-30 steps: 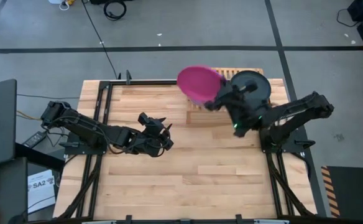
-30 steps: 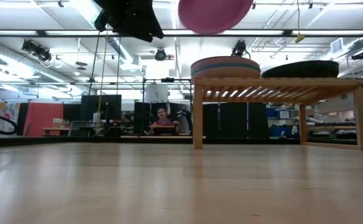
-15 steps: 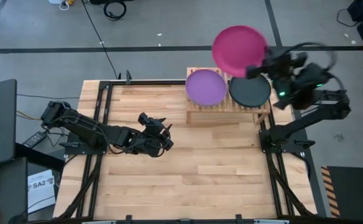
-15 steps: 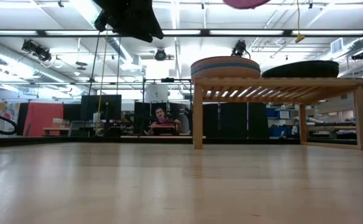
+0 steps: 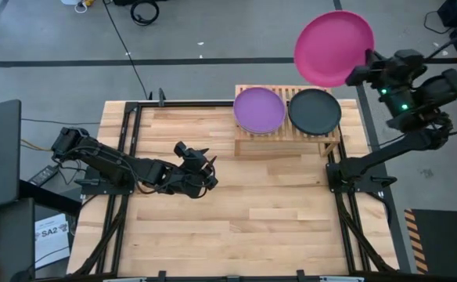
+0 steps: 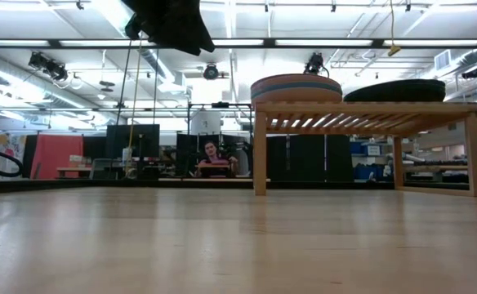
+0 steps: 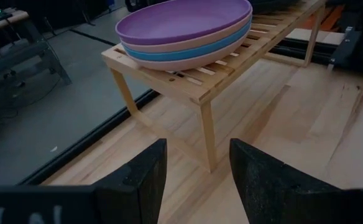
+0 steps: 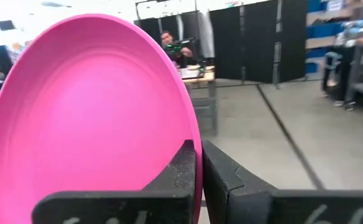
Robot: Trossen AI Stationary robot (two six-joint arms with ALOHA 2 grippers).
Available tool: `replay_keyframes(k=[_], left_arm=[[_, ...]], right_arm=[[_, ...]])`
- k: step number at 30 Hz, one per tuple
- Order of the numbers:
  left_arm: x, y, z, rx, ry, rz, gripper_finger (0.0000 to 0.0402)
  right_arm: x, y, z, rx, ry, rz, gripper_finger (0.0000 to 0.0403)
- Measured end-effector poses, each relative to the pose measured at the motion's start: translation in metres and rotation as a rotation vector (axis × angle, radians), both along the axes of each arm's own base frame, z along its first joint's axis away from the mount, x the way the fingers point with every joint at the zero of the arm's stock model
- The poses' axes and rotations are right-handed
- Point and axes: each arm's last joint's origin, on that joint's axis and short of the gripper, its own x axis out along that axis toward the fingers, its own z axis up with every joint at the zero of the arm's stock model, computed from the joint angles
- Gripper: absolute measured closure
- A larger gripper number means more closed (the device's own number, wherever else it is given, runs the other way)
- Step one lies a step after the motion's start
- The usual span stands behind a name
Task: Place and stack plates onto a shelf
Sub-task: Stack the pink plate on the top of black plate on the shelf
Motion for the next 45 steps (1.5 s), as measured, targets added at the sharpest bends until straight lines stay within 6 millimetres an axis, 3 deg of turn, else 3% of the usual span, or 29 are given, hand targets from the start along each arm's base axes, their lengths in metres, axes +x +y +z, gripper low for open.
replay_keyframes(k=[4, 11, 15, 18, 24, 30, 38, 45], left_arm=[[0.0, 0.001, 0.0, 0.002, 0.002, 0.003, 0.0221], [0.001, 0.006, 0.0, 0.004, 0.004, 0.019, 0.0221], [0.003, 0.012, 0.0, 0.004, 0.004, 0.038, 0.0221], [0.003, 0.016, 0.0, 0.004, 0.004, 0.051, 0.0221], [0.004, 0.018, 0.0, 0.0, 0.005, 0.054, 0.0221], [0.004, 0.018, 0.0, 0.028, 0.039, 0.037, 0.0221], [0.004, 0.018, 0.0, 0.015, 0.044, 0.018, 0.0221], [0.005, 0.017, -0.001, -0.003, 0.048, -0.003, 0.0221]], right_arm=[[-0.02, -0.001, 0.008, -0.021, -0.065, 0.079, 0.0387], [-0.056, -0.008, 0.041, -0.107, -0.201, 0.285, 0.0387], [-0.052, -0.005, 0.052, -0.119, -0.127, 0.391, 0.0387], [-0.05, -0.004, 0.058, -0.029, -0.061, 0.409, 0.0387], [-0.061, -0.012, 0.068, 0.056, -0.117, 0.544, 0.0387], [-0.055, -0.007, 0.06, 0.062, -0.111, 0.662, 0.0387], [-0.039, 0.015, 0.037, 0.025, -0.041, 0.777, 0.0387], [-0.052, -0.005, 0.017, 0.128, -0.198, 0.775, 0.0387]])
